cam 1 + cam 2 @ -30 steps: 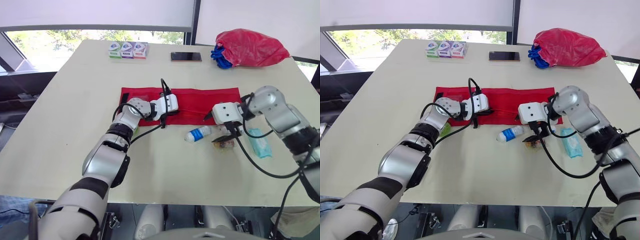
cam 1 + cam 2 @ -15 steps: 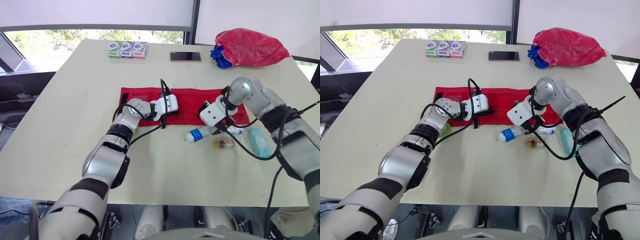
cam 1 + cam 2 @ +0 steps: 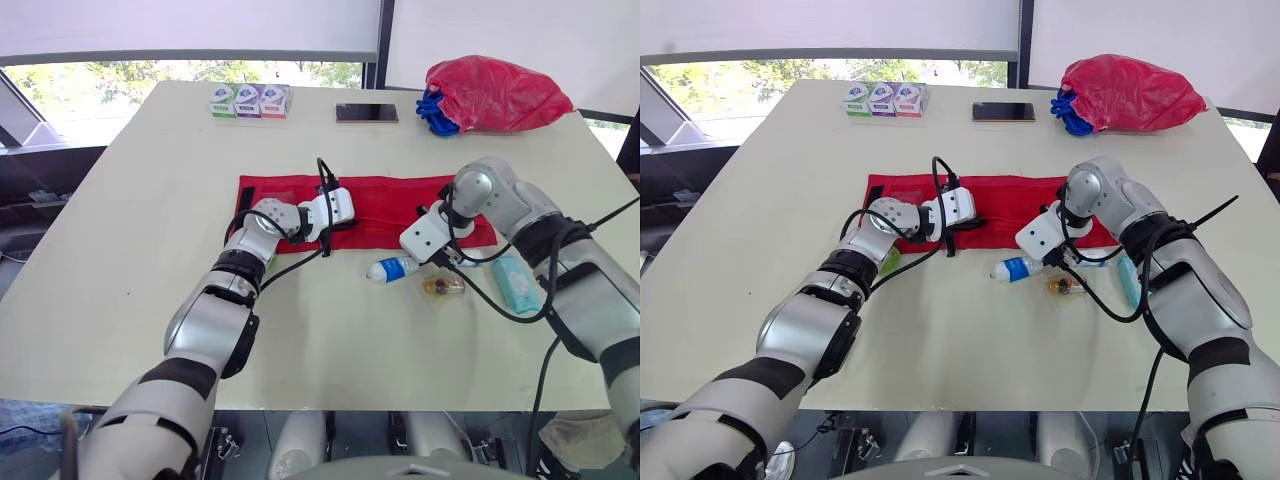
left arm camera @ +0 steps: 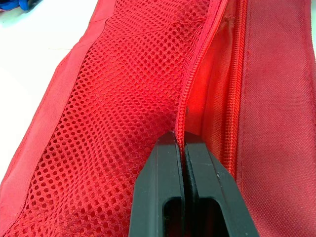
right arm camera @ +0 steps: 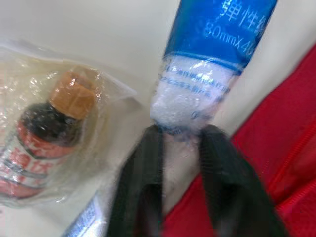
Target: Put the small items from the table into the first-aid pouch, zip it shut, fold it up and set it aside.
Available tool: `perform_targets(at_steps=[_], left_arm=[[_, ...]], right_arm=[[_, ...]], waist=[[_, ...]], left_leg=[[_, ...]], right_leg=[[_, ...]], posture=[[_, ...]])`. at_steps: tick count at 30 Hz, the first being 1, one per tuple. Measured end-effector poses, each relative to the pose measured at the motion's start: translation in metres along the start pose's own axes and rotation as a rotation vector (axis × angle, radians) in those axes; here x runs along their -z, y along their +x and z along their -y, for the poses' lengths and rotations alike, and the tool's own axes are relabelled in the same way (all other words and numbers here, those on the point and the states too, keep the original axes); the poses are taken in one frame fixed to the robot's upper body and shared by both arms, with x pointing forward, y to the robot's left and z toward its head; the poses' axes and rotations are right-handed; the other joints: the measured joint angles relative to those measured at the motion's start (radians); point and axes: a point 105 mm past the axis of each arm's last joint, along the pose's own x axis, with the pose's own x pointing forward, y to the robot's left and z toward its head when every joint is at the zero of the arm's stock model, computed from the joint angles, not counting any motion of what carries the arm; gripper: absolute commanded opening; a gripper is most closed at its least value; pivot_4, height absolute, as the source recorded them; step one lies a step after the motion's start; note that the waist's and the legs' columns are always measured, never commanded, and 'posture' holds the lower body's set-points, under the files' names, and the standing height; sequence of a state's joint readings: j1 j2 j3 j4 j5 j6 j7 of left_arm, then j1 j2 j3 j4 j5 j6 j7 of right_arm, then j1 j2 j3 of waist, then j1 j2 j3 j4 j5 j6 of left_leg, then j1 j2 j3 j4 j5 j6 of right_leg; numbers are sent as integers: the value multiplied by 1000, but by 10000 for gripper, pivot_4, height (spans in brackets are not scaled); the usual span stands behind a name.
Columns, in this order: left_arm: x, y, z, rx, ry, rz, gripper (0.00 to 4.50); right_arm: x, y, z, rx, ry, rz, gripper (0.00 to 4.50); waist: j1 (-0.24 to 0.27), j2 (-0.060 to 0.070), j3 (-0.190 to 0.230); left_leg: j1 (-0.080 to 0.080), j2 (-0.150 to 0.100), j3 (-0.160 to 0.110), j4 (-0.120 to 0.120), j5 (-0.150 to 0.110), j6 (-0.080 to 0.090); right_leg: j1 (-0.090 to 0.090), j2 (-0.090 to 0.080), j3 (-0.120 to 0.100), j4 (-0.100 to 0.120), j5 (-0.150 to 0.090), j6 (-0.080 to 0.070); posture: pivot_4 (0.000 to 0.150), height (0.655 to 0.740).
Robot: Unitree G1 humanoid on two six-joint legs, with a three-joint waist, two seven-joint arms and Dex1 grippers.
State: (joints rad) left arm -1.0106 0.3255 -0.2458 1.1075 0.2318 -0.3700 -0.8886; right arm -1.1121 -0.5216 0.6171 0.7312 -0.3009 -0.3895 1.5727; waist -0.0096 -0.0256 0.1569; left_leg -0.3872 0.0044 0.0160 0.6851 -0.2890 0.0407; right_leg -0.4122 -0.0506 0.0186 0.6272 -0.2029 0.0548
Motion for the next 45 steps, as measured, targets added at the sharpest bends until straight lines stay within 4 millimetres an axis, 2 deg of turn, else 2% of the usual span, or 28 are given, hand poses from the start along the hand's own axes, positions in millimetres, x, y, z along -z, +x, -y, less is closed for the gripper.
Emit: perform_targets(at_steps=[5,10,15,23,29,33,40,45], left_arm=[[-1,1,1,2,-1,3,0],[-2,2,1,4,-1,6,0],[-4,5,3,8,-2,13,0],[-6,7,4,13,-4,21,0],[-12,7,5,18,11,44,0],[-18,8,6,25,15,73,0],[-24,8,10,35,26,102,0],[-28,8,18,55,37,128,0]], right_arm=[[-2,0,-8,-10,116,52,581],[-5,-14,-13,31,255,107,581],[-8,-16,-23,47,442,159,581],[-27,-9,-40,117,930,344,581],[-34,-5,-39,196,1319,476,581],[-28,7,-50,199,1534,491,581],[-19,13,-49,208,1670,533,581],[-18,9,-32,235,1675,561,581]], waist=[[0,0,0],[0,0,0],[3,0,0],[8,1,0],[9,1,-1],[21,1,-1],[21,1,-1],[18,2,-1]], left_leg=[[0,0,-1,0,0,0],[0,0,-5,0,-1,2],[-1,-1,-7,0,-2,3],[-4,0,-11,1,-2,3],[-8,0,-15,1,-1,1],[-10,-2,-17,2,-1,1],[-10,-4,-17,1,-1,2],[-10,-4,-18,1,-1,2]], right_leg=[[0,0,0,0,0,0],[0,-1,0,0,0,0],[0,-2,-1,0,0,0],[-1,-4,-6,0,0,0],[-3,-5,-8,0,1,-1],[-4,-5,-10,0,1,-1],[-4,-5,-10,0,1,-1],[-4,-4,-10,0,1,-1]], posture=[[1500,7400],[1500,7400],[1500,7400],[1500,7400],[1500,7400],[1500,7400],[1500,7400],[1500,7400]])
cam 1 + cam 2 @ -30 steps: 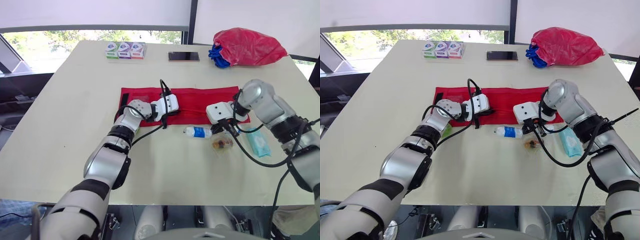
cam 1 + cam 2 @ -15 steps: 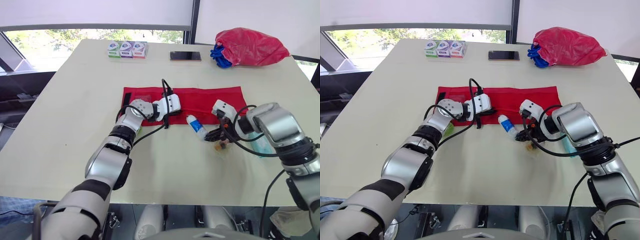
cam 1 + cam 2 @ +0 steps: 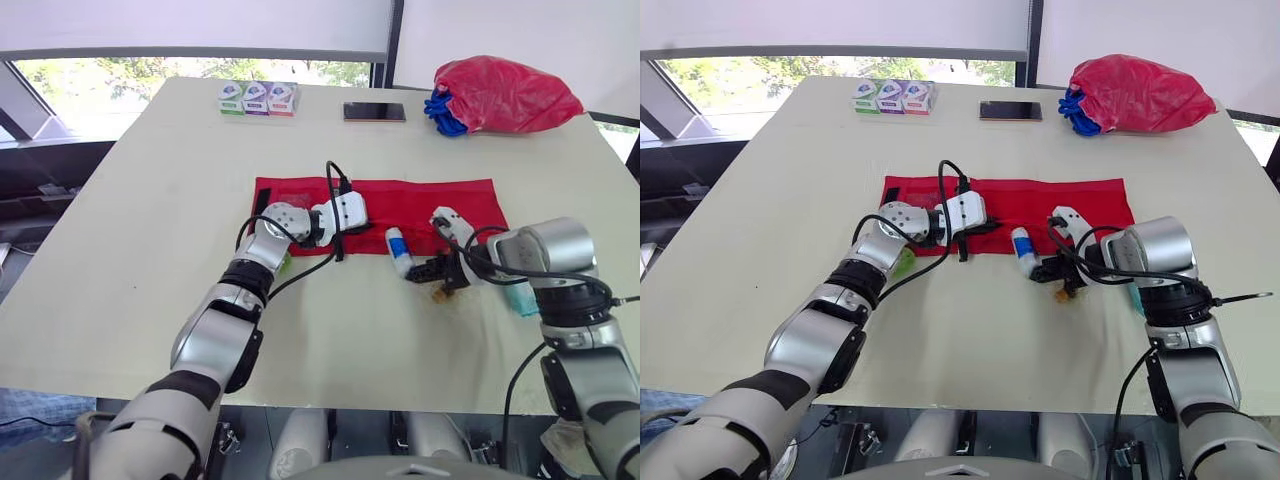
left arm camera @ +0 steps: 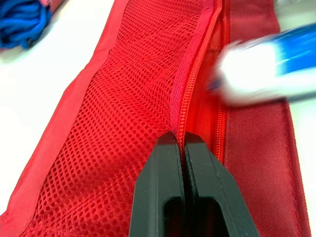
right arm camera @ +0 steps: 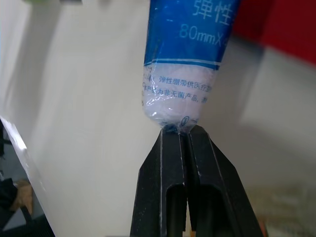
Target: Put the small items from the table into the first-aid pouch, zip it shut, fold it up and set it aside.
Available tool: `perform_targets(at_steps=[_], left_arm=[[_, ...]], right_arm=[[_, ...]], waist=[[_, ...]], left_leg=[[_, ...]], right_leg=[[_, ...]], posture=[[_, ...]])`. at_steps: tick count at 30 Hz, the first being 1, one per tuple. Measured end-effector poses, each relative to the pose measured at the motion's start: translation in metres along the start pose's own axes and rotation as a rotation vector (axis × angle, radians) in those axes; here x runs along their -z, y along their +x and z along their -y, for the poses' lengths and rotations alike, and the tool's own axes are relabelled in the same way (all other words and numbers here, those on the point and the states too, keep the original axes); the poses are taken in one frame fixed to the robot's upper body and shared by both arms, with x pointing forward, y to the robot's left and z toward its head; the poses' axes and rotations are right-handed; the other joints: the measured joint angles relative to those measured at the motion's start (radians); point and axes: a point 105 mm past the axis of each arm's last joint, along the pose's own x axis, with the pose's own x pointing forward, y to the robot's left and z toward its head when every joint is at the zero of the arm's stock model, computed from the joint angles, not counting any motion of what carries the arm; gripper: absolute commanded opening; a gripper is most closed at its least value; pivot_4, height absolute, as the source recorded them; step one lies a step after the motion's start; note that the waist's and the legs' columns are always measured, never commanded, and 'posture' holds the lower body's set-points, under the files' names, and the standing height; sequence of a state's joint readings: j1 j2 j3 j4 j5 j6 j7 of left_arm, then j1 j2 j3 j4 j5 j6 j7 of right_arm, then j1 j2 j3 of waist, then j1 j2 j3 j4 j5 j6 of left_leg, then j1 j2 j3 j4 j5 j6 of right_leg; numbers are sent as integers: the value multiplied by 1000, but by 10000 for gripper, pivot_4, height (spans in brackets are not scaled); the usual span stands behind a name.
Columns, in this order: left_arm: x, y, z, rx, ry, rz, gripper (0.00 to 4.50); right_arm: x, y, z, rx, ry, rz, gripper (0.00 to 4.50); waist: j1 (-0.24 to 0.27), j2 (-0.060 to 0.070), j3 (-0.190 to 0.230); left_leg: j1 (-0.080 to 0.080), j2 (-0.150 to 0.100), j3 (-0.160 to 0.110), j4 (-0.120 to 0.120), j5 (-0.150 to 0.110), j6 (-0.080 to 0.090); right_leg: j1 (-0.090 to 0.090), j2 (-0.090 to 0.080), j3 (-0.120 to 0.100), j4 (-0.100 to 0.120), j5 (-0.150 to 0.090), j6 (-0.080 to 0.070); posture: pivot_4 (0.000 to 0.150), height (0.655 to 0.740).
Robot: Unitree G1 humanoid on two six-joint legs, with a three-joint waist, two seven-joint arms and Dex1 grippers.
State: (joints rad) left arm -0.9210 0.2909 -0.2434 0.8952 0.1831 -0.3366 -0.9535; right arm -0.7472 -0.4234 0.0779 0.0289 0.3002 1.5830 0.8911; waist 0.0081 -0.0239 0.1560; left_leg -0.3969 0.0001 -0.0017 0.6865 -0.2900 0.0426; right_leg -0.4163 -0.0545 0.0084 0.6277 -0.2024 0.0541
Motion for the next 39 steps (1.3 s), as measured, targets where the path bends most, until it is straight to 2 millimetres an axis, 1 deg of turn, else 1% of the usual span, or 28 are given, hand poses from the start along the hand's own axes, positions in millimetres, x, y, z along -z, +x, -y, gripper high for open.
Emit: perform_targets(at_steps=[7,10,14,20,23,27,31,33,36,39], left_arm=[[-5,1,8,20,5,23,0],[-9,1,8,21,17,33,0],[-10,3,14,38,15,41,0],[-16,7,17,48,20,55,0],[-16,8,17,52,17,54,0],[-19,8,18,59,25,63,0],[-19,6,17,59,29,66,0],[-19,5,18,67,32,63,0],[-19,5,19,73,40,68,0],[-21,5,18,71,45,87,0]], right_arm=[[-4,6,-1,-16,6,4,581],[-12,9,-4,-18,-5,17,581],[-20,15,-7,-23,0,39,581],[-27,20,-2,8,-23,76,581],[-30,25,-1,19,-27,94,581],[-34,28,7,68,-36,124,581],[-39,26,14,107,-45,158,581],[-41,22,19,135,-68,166,581],[-39,11,31,209,-176,142,581],[-36,9,31,223,-276,116,581]], waist=[[0,0,0],[-1,0,0],[-3,1,0],[-3,1,0],[-8,1,0],[-10,1,-1],[-13,1,-1],[-13,1,-1],[-14,1,-1],[-21,1,-1]], left_leg=[[0,0,0,0,0,0],[0,0,0,0,0,0],[0,0,0,0,0,0],[0,0,0,0,0,0],[0,0,0,0,0,0],[0,0,0,0,0,0],[0,0,0,0,0,0],[0,0,0,0,0,0],[0,0,0,0,0,0],[0,1,0,0,0,0]], right_leg=[[0,0,0,-1,0,0],[0,0,0,0,0,0],[1,0,0,0,0,0],[1,0,0,-1,0,0],[1,1,0,0,0,0],[1,0,0,0,0,0],[1,0,0,0,0,0],[1,0,0,0,0,0],[1,0,0,-1,0,0],[1,1,0,-1,0,0]], posture=[[1500,7400],[1500,7400],[1500,7400],[1500,7400],[1500,7400],[1500,7400],[1500,7400],[1500,7400],[1500,7400],[1500,7400]])
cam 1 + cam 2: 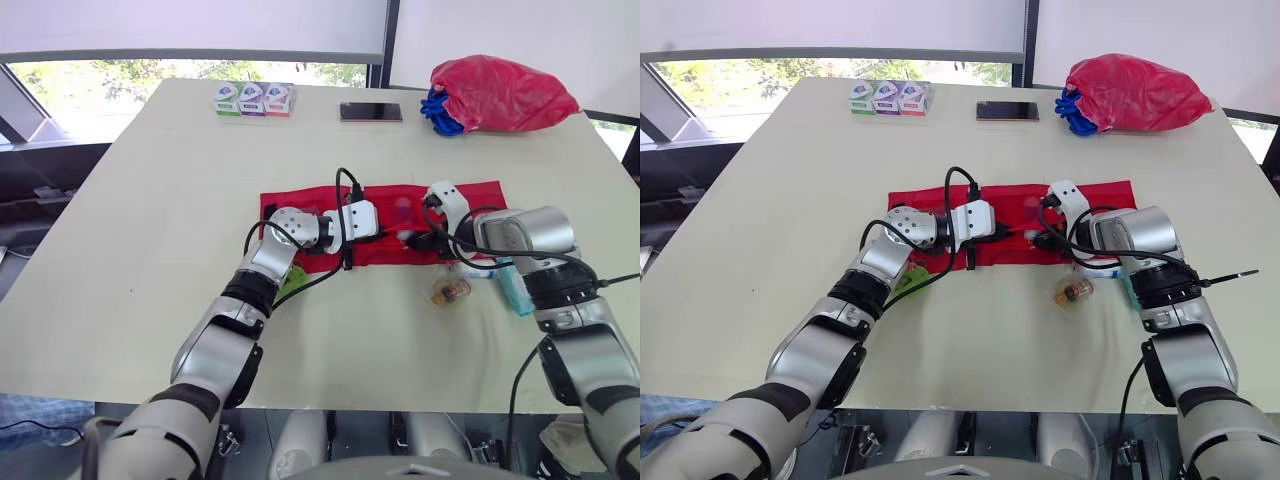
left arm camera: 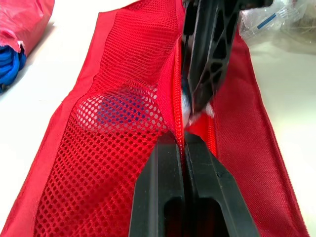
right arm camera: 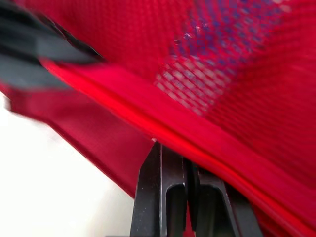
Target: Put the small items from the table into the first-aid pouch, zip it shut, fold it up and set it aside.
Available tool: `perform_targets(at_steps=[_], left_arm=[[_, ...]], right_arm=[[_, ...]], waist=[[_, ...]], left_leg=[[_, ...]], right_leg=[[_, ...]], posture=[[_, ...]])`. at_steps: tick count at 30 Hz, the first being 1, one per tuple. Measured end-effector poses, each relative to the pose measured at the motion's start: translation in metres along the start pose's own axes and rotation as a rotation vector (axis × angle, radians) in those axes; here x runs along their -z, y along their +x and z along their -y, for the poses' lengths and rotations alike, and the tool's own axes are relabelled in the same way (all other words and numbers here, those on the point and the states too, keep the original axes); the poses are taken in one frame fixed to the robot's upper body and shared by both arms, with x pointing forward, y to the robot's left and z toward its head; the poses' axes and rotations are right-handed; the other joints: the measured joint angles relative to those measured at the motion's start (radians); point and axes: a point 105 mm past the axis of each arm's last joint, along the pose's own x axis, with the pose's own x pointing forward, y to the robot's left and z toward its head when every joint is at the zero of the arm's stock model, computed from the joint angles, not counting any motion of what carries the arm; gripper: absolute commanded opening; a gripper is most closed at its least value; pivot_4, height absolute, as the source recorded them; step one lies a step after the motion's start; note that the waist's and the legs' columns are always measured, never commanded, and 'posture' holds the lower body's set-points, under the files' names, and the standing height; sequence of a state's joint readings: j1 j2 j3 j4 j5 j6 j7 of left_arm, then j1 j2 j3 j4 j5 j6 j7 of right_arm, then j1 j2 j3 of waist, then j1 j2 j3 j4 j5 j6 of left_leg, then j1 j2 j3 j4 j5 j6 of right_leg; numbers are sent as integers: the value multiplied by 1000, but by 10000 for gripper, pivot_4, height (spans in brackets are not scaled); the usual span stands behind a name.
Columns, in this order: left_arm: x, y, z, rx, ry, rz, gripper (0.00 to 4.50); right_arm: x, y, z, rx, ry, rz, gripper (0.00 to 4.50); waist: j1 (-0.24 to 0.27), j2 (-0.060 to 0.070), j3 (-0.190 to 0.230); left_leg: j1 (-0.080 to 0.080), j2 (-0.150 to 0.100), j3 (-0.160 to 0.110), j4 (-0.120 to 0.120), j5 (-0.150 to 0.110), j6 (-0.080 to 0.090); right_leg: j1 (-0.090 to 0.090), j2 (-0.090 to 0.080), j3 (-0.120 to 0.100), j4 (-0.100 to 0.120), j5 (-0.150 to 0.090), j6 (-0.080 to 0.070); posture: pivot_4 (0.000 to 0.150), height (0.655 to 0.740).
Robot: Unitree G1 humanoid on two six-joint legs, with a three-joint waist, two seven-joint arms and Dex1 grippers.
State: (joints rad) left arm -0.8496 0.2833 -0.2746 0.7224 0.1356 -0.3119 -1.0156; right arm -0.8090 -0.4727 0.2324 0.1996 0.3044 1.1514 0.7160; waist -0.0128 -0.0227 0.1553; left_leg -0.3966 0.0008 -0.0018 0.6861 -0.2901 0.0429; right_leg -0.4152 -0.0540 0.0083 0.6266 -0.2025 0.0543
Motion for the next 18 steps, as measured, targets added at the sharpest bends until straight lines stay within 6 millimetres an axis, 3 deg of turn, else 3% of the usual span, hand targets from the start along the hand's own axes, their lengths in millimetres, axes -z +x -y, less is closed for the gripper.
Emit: perform_targets(at_steps=[9,18], left_arm=[[-17,2,-6,-35,70,83,0],[-14,4,-3,-45,112,72,0]], right_arm=[[-2,6,-12,-25,-94,-5,581],[-14,21,-28,-60,-42,67,581]], waist=[[1,0,0],[1,0,0]], left_leg=[[0,1,0,0,0,0],[0,1,0,0,0,0]], right_leg=[[0,0,0,0,0,0],[0,0,0,0,0,0]], posture=[[1500,7400],[1500,7400]])
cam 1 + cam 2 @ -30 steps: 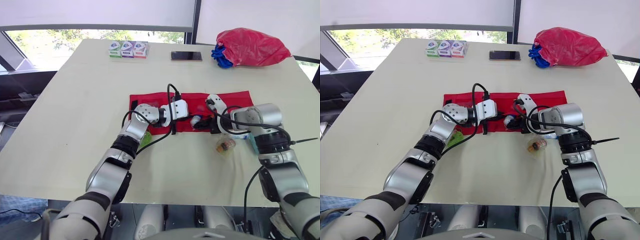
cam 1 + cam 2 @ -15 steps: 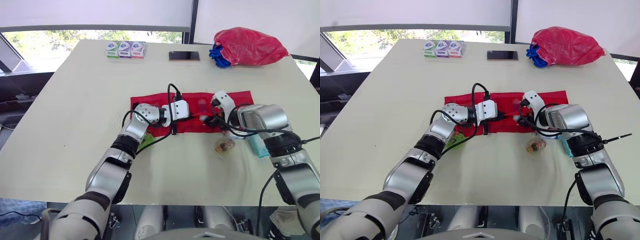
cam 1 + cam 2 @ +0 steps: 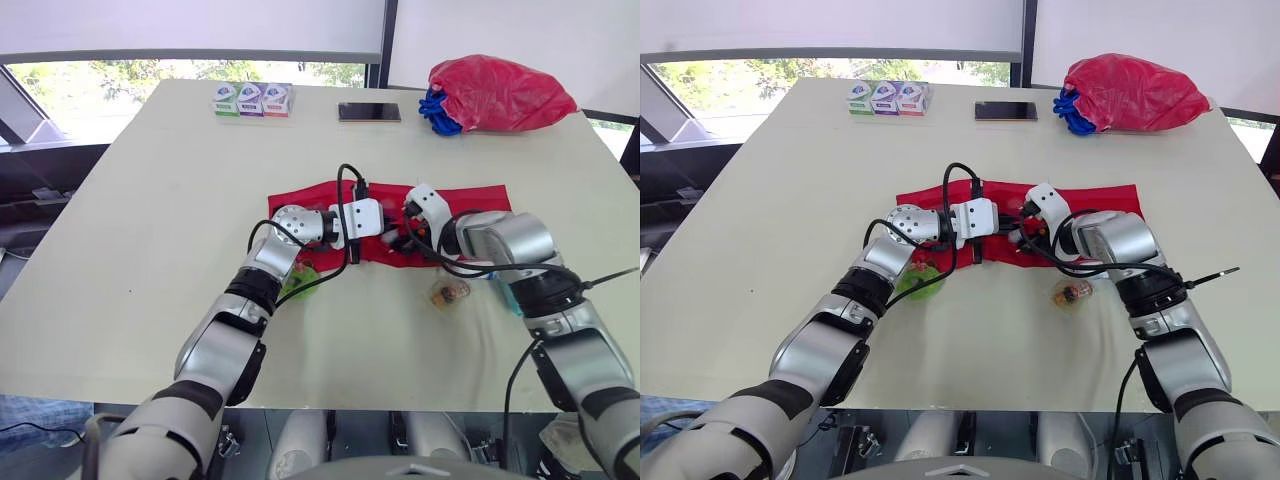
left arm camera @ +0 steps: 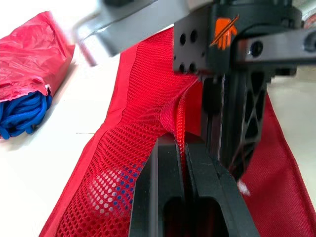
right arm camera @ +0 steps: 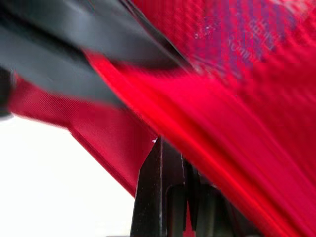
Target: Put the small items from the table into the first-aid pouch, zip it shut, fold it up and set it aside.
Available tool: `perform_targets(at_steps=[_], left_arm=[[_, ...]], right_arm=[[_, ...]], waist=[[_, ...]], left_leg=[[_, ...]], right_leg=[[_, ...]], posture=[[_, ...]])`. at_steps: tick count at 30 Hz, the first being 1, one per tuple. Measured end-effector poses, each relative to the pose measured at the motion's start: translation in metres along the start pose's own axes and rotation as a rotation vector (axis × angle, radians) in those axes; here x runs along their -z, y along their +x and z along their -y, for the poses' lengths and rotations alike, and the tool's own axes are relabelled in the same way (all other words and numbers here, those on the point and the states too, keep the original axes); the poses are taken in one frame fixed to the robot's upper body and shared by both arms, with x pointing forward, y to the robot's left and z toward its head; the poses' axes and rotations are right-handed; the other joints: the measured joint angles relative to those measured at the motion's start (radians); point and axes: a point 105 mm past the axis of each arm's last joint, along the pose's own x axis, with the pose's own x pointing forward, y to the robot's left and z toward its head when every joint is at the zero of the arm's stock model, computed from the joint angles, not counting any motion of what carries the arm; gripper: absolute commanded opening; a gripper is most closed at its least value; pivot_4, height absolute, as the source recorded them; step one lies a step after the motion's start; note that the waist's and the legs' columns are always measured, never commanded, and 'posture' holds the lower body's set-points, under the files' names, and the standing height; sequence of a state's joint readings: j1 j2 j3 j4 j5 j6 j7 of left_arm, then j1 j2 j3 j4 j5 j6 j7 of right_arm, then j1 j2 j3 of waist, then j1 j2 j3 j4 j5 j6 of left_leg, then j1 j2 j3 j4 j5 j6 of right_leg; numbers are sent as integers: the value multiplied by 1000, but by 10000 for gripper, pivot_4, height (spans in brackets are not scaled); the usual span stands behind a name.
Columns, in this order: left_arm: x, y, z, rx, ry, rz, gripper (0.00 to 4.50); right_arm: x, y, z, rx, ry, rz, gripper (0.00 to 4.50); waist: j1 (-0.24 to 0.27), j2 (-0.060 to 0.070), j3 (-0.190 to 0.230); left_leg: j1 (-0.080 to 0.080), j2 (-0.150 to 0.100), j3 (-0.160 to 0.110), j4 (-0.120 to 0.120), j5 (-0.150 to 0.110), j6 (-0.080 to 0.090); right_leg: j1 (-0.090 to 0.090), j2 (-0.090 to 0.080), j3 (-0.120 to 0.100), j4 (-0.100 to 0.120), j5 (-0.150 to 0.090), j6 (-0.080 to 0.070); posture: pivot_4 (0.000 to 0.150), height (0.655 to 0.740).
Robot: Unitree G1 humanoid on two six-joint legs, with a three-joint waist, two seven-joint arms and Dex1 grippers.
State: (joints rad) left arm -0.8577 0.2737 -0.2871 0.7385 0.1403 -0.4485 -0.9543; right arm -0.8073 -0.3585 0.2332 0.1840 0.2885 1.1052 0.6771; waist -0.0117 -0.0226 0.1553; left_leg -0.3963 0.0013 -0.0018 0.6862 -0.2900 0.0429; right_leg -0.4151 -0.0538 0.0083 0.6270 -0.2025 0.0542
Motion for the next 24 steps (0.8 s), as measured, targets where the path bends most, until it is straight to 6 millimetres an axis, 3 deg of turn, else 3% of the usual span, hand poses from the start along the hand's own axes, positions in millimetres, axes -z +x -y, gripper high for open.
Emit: perform_targets(at_steps=[3,6,10,19,24], left_arm=[[4,-2,3,7,13,-16,0],[5,-2,4,13,18,-19,0],[8,-3,5,13,10,-28,0],[14,-6,1,0,-20,-44,0],[17,-8,-5,-21,-57,-46,0]], right_arm=[[-1,1,5,25,27,18,581],[-3,-1,10,43,36,39,8365],[1,-3,13,59,29,53,27020],[10,-22,14,51,-47,76,27020],[17,-47,-7,-61,-154,195,27020]], waist=[[1,0,0],[0,0,0],[-1,0,0],[-1,0,0],[0,0,0]], left_leg=[[0,0,0,0,0,0],[0,0,0,0,0,0],[0,0,0,0,0,0],[0,0,0,0,0,0],[0,0,0,0,0,0]], right_leg=[[0,0,0,0,0,0],[0,0,0,0,0,0],[0,0,0,0,0,0],[0,0,0,0,0,0],[0,0,0,-1,0,0]], posture=[[1500,7400],[1500,7400],[1500,7400],[1500,7400],[1500,7400]])
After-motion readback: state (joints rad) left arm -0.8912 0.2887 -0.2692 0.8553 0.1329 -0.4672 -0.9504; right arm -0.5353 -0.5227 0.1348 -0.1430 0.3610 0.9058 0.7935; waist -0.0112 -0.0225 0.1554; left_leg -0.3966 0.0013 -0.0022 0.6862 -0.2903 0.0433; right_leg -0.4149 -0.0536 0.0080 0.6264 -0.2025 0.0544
